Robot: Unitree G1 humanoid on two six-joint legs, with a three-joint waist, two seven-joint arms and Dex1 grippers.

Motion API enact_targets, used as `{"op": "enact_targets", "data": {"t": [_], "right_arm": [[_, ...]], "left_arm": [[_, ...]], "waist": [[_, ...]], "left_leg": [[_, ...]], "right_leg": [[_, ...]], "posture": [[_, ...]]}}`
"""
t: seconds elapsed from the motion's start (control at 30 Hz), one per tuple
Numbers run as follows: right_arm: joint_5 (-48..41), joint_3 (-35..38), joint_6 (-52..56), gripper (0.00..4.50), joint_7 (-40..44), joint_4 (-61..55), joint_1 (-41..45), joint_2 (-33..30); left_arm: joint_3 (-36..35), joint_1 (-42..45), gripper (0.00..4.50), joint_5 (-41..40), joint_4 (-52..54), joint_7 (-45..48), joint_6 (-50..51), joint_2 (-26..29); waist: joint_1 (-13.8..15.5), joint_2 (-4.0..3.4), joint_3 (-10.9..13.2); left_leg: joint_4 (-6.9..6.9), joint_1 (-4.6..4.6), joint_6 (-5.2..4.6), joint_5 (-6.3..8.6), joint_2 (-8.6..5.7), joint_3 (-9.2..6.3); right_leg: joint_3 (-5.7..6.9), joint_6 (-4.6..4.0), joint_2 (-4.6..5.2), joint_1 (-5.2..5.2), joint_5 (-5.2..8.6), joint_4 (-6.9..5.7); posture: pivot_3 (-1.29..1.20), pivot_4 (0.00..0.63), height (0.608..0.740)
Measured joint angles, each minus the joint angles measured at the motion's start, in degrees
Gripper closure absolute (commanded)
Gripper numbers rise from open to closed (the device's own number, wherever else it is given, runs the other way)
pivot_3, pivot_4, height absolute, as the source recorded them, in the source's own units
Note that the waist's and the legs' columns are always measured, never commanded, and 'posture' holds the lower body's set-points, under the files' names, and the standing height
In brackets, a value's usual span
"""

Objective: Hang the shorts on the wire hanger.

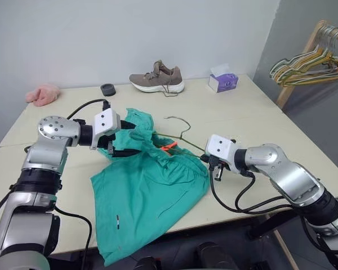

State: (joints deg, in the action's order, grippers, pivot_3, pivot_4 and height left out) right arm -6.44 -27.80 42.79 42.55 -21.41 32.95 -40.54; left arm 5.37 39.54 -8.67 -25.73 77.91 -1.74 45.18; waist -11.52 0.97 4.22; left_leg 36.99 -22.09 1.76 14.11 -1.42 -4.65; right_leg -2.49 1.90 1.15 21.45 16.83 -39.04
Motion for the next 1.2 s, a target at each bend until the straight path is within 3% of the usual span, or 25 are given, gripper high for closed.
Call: {"op": "enact_targets", "data": {"t": [0.2,0.6,0.87,1.2], "right_arm": [[3.01,-0.42,-1.69,4.50,1.01,0.00,-0.43,0.08],[2.55,1.74,2.06,4.50,1.57,0.38,-2.42,1.15],[5.73,0.99,-1.26,4.50,2.55,1.02,-2.43,0.48],[8.76,0.15,-3.61,4.50,3.70,0.84,-2.43,0.89]], "left_arm": [[-0.61,-0.01,0.01,-2.15,0.53,0.35,3.54,-1.71],[-3.58,-2.43,0.01,-4.35,2.47,3.46,5.65,5.35],[-1.92,-1.09,0.01,-3.92,4.54,4.13,5.85,2.79],[2.96,0.63,0.01,2.73,-0.72,3.74,-2.24,1.11]], "waist": [[-0.36,0.01,-0.01],[-1.53,0.04,-0.05],[-1.21,0.09,-0.11],[-2.62,0.09,-0.15]], "left_leg": [[0.01,0.00,0.00,0.00,0.00,-0.03],[0.03,0.05,0.00,-0.01,0.00,-0.06],[0.08,0.05,0.00,-0.01,0.00,-0.06],[0.06,0.06,0.00,-0.01,0.00,-0.06]], "right_leg": [[0.02,-0.23,0.00,0.00,-0.13,-0.03],[0.04,-0.23,0.00,-0.05,-0.14,-0.07],[0.05,-0.23,0.00,-0.07,-0.14,-0.07],[0.04,-0.24,-0.01,-0.06,-0.15,-0.11]], "posture": [[-0.24,0.000,0.740],[-0.24,0.000,0.740],[-0.25,0.000,0.740],[-0.26,0.001,0.740]]}}
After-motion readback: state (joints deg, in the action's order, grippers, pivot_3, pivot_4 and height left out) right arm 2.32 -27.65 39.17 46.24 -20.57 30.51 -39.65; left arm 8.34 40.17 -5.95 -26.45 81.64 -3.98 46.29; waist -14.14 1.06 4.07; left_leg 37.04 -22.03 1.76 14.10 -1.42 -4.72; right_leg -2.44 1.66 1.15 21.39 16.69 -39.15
